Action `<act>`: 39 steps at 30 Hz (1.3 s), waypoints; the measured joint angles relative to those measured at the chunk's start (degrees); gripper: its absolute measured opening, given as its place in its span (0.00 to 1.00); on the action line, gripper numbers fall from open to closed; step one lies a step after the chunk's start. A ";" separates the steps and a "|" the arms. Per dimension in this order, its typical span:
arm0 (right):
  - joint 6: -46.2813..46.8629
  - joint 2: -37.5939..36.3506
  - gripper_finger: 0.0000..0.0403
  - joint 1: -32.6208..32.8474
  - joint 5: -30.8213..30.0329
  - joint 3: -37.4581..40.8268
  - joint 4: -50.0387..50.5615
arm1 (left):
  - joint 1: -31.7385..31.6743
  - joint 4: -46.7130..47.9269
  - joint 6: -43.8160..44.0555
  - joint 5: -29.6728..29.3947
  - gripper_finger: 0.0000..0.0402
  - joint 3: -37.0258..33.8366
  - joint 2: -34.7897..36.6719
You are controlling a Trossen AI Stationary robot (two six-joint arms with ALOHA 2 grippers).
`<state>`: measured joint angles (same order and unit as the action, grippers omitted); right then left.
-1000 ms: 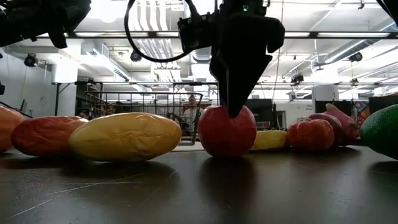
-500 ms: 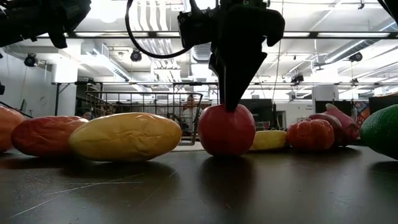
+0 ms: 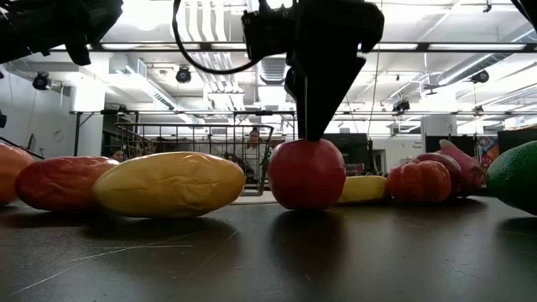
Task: Build produce basket
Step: Put the red apple into the wire basket
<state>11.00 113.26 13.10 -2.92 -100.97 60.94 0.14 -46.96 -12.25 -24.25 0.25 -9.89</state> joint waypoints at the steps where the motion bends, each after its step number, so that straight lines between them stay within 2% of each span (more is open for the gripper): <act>1: 0.01 -0.27 0.80 0.00 0.01 0.00 -0.06 | 0.00 0.02 0.00 0.00 0.21 0.00 0.00; 6: 0.53 -0.88 0.86 -0.15 -0.04 0.00 -0.14 | 0.00 0.04 0.00 0.00 0.21 0.00 0.00; 24: 5.90 -0.64 0.88 -0.71 0.38 0.55 -1.72 | 0.00 0.44 0.00 0.00 0.21 0.00 -0.02; 39: 5.51 -0.62 0.91 -0.74 -0.06 1.51 -2.30 | 0.00 0.41 0.02 0.00 0.21 0.00 -0.02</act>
<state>16.51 112.64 12.36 -2.98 -99.46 58.64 0.14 -46.54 -12.23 -24.25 0.25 -9.91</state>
